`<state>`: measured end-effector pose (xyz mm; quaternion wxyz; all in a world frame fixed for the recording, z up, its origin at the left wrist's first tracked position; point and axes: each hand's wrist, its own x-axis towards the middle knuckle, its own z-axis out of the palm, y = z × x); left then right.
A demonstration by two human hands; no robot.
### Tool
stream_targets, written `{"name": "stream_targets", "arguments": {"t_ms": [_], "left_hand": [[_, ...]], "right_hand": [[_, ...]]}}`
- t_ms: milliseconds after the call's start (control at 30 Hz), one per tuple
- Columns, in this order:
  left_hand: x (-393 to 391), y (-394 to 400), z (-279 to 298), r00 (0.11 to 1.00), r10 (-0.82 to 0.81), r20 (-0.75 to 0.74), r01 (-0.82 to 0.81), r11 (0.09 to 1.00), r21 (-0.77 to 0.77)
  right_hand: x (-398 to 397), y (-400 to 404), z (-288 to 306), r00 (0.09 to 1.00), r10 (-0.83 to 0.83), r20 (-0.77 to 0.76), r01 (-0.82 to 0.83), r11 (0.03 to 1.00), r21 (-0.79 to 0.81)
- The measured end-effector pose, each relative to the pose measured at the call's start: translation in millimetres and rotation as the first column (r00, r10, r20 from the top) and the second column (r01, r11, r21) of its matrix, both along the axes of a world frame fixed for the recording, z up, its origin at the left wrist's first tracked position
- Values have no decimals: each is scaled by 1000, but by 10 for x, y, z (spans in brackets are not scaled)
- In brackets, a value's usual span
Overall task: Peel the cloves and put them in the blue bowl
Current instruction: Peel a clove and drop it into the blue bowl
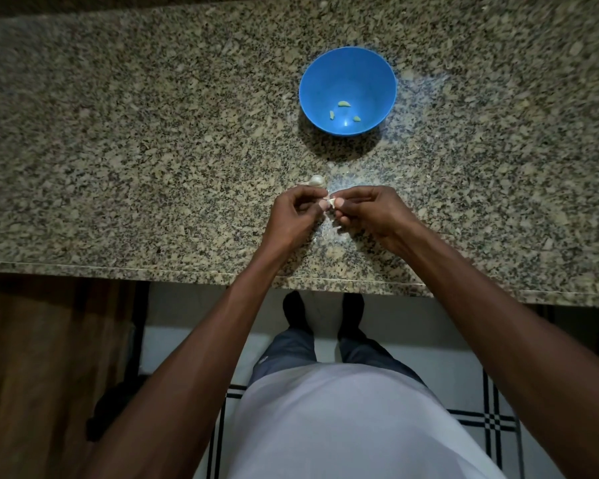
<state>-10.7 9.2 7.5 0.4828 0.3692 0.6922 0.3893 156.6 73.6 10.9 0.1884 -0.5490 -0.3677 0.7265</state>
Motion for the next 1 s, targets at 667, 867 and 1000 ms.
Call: {"name": "stream_targets", "arguments": {"t_ms": [667,867,1000], "left_hand": [[-195,19,-1,959,-160,235,177,983,-52],[-215,37,37,951,-207,229,214,977,-2],[-179,10,40,957,-218,190,222,975,2]], "right_hand": [[69,293,144,961,258,-96,-274,933,-232],[67,319,202,964,197,-176,-252,884,-393],[70,310,133,970,129,-205,-212,859,-466]]}}
